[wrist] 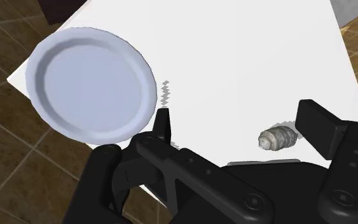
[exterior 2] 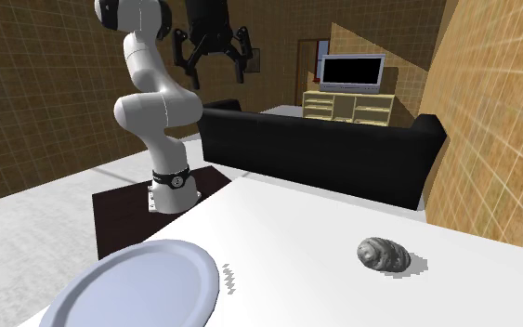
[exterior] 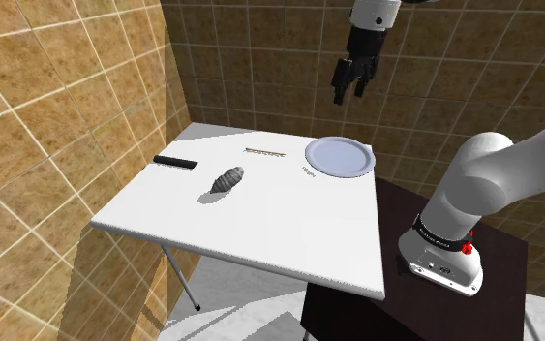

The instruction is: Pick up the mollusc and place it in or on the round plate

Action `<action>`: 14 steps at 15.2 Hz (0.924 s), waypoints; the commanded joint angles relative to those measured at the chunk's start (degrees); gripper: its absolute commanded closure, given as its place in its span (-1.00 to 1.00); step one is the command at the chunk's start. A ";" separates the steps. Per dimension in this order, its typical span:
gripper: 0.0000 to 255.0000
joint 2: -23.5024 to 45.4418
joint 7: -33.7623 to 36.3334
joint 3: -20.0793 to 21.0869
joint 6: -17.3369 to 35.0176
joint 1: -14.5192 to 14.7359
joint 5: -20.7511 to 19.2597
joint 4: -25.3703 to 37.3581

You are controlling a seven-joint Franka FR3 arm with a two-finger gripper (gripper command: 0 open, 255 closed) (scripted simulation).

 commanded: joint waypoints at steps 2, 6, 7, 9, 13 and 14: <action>-1.00 2.40 -1.22 0.00 1.33 0.38 -0.20 0.61; -1.00 12.11 -5.84 0.16 6.01 1.88 -0.98 3.83; -1.00 14.55 -6.93 0.26 7.02 2.23 -1.17 4.81; -1.00 19.42 -9.04 0.51 8.85 2.91 -1.59 6.98; -1.00 29.08 -12.92 1.31 11.69 4.12 -2.57 12.05; -1.00 31.47 -13.82 1.56 12.24 4.40 -2.86 13.46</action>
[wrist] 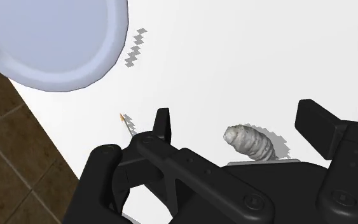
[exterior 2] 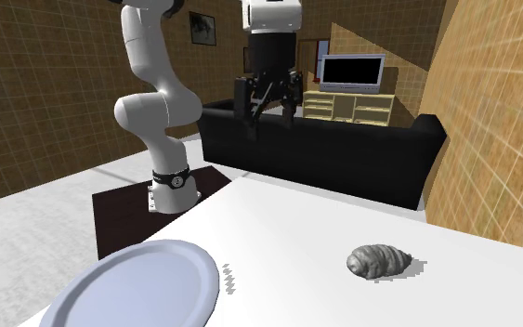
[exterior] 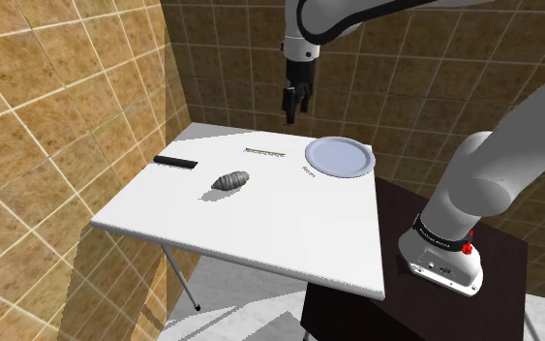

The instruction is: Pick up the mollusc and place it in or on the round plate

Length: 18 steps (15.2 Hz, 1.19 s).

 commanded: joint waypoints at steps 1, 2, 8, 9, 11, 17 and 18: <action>-1.00 5.35 -1.95 0.45 1.31 0.54 -0.66 3.16; -1.00 7.72 -2.78 0.73 1.74 0.83 -1.01 4.68; -1.00 21.73 -7.17 2.59 3.00 2.67 -3.68 14.86; -1.00 24.05 -7.82 2.91 3.00 3.02 -4.23 16.73; -1.00 28.66 -9.07 3.52 2.83 3.80 -5.39 20.63; -1.00 42.59 -12.71 5.07 0.95 6.78 -9.25 33.71; -1.00 44.95 -13.34 5.28 0.44 7.38 -9.92 36.13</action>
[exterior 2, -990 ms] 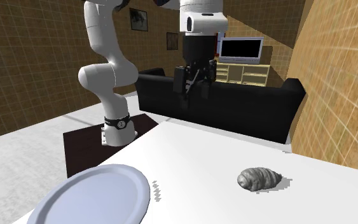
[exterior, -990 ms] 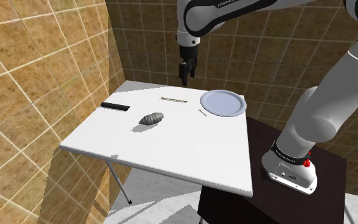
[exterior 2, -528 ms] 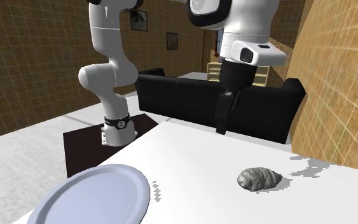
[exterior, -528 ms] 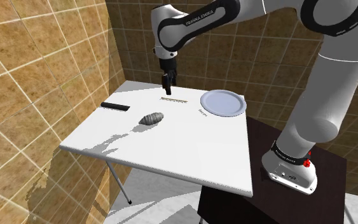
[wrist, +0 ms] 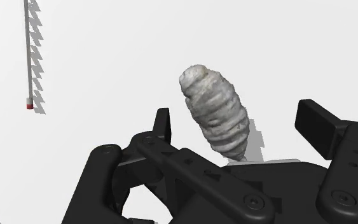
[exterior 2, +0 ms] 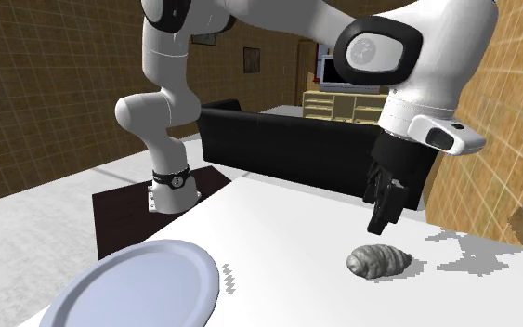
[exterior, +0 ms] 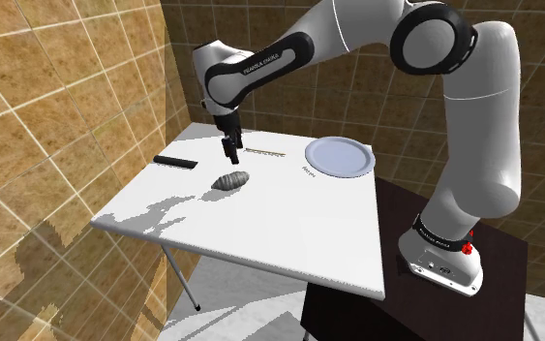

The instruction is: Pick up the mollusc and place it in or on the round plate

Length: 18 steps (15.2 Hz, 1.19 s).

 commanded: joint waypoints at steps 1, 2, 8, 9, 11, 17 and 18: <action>-1.00 4.73 -1.60 0.34 -1.19 1.06 -1.36 5.00; -1.00 7.13 -2.27 0.52 -1.83 1.73 -2.02 7.58; -1.00 17.42 -5.25 0.98 -4.42 4.83 -4.64 18.66; -1.00 17.47 -5.21 0.95 -3.69 4.77 -4.67 17.98; -1.00 17.64 -5.11 0.90 -2.26 4.67 -4.76 16.71; -1.00 18.07 -4.94 0.79 0.24 4.51 -4.94 14.62; -1.00 18.07 -4.94 0.79 0.24 4.51 -4.94 14.62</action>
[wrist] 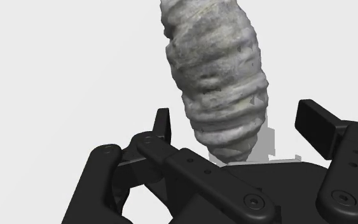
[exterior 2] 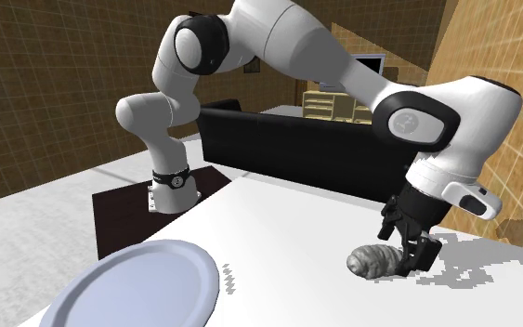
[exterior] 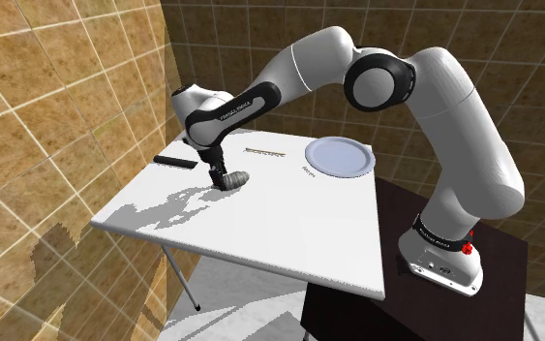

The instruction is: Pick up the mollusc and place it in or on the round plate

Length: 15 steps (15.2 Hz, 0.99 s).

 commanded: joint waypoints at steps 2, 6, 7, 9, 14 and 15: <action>-1.00 0.02 0.02 0.00 0.07 0.01 -0.01 -0.04; 1.00 0.01 0.02 0.00 0.07 0.01 0.00 -0.04; 1.00 0.00 0.01 0.00 0.03 0.01 0.00 -0.02; 1.00 -0.01 -0.03 -0.01 0.05 -0.03 -0.01 -0.05; 1.00 0.02 0.02 0.00 0.07 0.01 -0.01 -0.04; 1.00 -0.36 -0.03 0.05 -0.46 -0.01 0.06 0.11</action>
